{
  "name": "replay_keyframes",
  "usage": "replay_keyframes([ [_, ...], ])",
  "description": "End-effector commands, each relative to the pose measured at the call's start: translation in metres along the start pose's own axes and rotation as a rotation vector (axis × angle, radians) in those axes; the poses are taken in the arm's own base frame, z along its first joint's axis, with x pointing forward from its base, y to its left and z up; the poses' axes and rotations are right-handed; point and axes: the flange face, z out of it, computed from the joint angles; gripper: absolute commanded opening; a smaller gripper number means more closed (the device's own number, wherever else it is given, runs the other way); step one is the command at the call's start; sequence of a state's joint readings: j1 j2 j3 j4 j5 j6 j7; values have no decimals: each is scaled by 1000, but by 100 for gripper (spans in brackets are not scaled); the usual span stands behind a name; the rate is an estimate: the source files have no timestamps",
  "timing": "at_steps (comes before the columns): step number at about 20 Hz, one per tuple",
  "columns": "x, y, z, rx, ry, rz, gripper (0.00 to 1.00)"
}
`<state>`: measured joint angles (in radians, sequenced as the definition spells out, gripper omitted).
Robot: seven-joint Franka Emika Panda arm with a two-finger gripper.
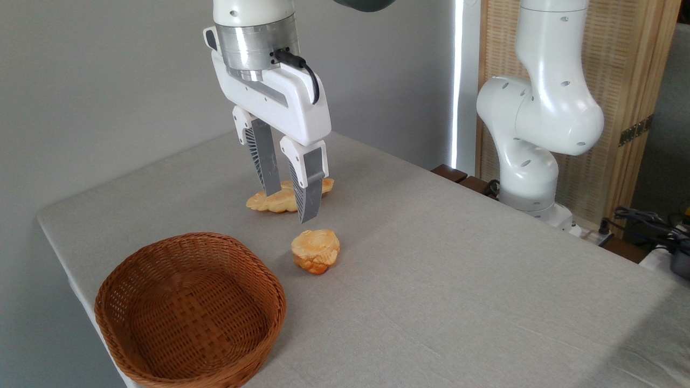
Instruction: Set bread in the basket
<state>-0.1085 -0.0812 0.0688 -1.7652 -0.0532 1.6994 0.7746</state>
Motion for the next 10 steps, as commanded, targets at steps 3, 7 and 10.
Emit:
replay_keyframes([
  [3,-1,3,-2,-15,-5,-11,100],
  [7,-1,4,0,-17,-10,-9,100],
  [10,4,10,4,-23,-16,2,100],
])
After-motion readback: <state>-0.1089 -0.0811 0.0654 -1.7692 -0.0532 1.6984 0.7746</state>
